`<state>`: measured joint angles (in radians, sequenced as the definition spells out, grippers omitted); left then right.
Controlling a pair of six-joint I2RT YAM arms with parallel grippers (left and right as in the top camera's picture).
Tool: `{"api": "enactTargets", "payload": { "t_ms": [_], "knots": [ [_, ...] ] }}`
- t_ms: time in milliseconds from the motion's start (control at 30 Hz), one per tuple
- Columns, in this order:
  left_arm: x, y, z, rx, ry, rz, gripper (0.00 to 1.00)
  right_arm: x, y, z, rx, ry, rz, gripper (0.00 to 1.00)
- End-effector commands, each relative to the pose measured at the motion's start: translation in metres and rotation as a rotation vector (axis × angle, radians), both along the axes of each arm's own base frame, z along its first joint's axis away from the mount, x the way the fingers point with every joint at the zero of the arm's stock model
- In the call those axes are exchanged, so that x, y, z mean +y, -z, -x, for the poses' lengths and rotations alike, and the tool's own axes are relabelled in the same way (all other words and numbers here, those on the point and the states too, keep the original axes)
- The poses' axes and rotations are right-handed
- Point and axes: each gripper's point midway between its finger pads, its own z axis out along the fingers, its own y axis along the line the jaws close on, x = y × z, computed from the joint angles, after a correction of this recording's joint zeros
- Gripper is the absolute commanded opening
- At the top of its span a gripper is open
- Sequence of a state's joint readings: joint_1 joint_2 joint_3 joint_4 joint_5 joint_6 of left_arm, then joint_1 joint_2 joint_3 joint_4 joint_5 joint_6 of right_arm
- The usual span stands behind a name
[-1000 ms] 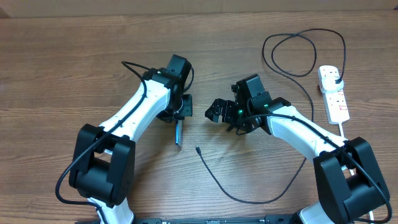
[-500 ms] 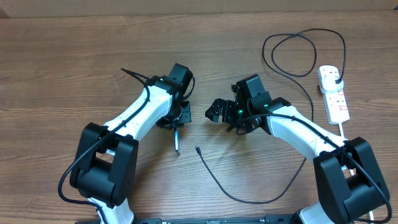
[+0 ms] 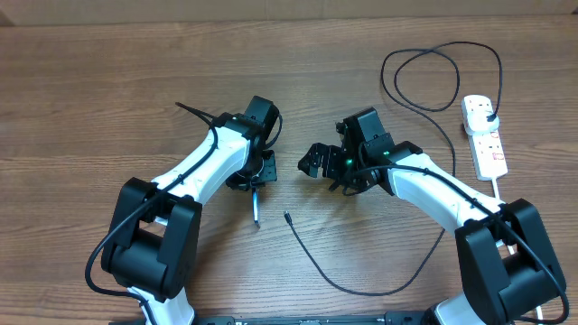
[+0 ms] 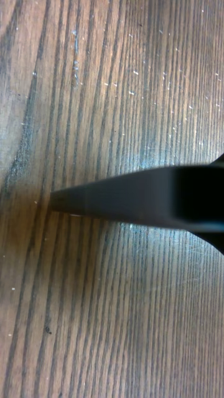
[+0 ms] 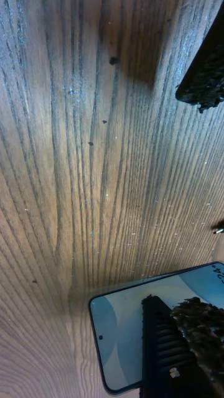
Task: Plug charger to phone and switch on socket
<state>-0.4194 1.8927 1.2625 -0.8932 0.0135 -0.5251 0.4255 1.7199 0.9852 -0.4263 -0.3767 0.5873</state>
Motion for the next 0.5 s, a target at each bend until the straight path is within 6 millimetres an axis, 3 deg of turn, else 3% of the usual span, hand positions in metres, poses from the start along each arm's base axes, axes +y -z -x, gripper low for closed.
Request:
{"api": "enactTargets", "payload": {
  "t_ms": [0, 333, 467],
  "knots": [
    [-0.0008, -0.0032, -0.0005, -0.019, -0.007, -0.006, 0.04, -0.0018, 0.0002, 0.0000, -0.012, -0.003, 0.008, 1.00],
    [0.0004, 0.0064, 0.0023, -0.023, -0.007, -0.003, 0.04, -0.0020, 0.0004, 0.0003, -0.011, -0.003, 0.009, 1.00],
    [0.0003, 0.0063, 0.0024, -0.022, -0.007, -0.003, 0.13, -0.0020, 0.0003, 0.0002, -0.011, -0.003, 0.009, 1.00]
  ]
}}
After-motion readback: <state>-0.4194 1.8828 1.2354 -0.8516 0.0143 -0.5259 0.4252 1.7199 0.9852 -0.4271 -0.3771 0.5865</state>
